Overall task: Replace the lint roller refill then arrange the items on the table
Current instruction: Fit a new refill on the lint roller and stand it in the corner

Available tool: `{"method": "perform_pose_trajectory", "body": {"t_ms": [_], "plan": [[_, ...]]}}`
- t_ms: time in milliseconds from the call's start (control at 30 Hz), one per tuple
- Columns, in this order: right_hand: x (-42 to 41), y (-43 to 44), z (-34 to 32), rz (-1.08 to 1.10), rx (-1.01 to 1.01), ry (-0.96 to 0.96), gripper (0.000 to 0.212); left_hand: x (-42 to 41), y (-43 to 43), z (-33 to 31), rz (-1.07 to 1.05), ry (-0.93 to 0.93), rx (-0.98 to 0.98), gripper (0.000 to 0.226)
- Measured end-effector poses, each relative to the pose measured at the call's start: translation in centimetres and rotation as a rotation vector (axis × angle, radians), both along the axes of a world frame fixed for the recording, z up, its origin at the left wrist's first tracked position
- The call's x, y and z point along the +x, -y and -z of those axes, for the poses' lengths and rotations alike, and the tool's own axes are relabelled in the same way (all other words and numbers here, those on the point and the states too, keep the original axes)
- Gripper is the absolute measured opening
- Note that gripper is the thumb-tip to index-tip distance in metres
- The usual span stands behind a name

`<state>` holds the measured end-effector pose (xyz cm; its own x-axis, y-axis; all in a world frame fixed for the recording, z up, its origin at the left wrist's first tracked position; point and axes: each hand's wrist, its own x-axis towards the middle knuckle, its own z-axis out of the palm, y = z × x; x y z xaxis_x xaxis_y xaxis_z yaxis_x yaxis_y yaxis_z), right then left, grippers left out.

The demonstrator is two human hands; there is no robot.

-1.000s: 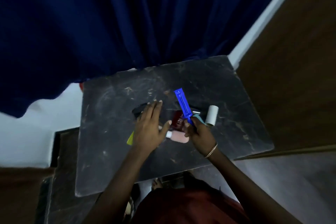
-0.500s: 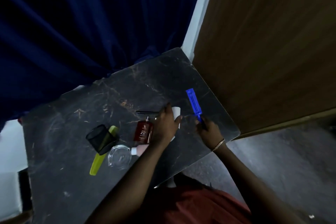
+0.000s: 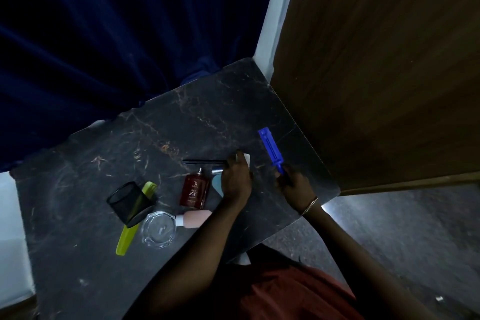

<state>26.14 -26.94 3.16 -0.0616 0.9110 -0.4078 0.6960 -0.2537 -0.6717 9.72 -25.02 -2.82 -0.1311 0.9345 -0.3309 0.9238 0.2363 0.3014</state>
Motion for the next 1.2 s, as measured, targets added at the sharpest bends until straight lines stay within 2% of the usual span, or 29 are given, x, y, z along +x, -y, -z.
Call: {"method": "perform_pose_trajectory", "body": {"t_ms": [100, 267, 367, 467, 600, 767, 933, 1067, 1200], "plan": [[0.2, -0.2, 0.0, 0.003, 0.006, -0.014, 0.018, 0.4, -0.2, 0.1, -0.043, 0.084, 0.015, 0.079], [0.2, -0.8, -0.9, -0.022, 0.058, 0.004, 0.017, 0.2, -0.8, -0.7, -0.191, 0.456, 0.048, 0.086], [0.6, -1.3, -1.9, -0.043, 0.115, 0.015, 0.022, -1.7, -0.7, -1.8, -0.248, 0.662, 0.124, 0.071], [1.0, -1.5, -2.8, -0.098, 0.193, 0.015, 0.028, -4.3, -0.2, -3.3, -0.262, 0.774, 0.167, 0.055], [0.8, -1.0, -3.4, -0.198, 0.322, 0.050, 0.028, -7.9, 1.2, -5.8, -0.183, 0.838, 0.260, 0.053], [-1.2, -0.5, -4.9, -0.327, 0.400, 0.015, 0.019, -11.9, 3.5, -8.6, -0.125, 0.822, 0.287, 0.053], [-2.1, -1.6, -6.8, -0.478, 0.344, 0.081, 0.025, -15.4, 4.9, -10.3, -0.056, 0.856, 0.266, 0.051], [-2.5, -2.8, -9.3, -0.616, 0.262, 0.113, 0.015, -17.9, 5.6, -12.0, -0.058, 0.961, 0.164, 0.046], [-4.0, -3.2, -11.7, -0.706, 0.222, 0.114, 0.017, -19.3, 6.2, -13.7, -0.058, 1.011, 0.195, 0.036]]}}
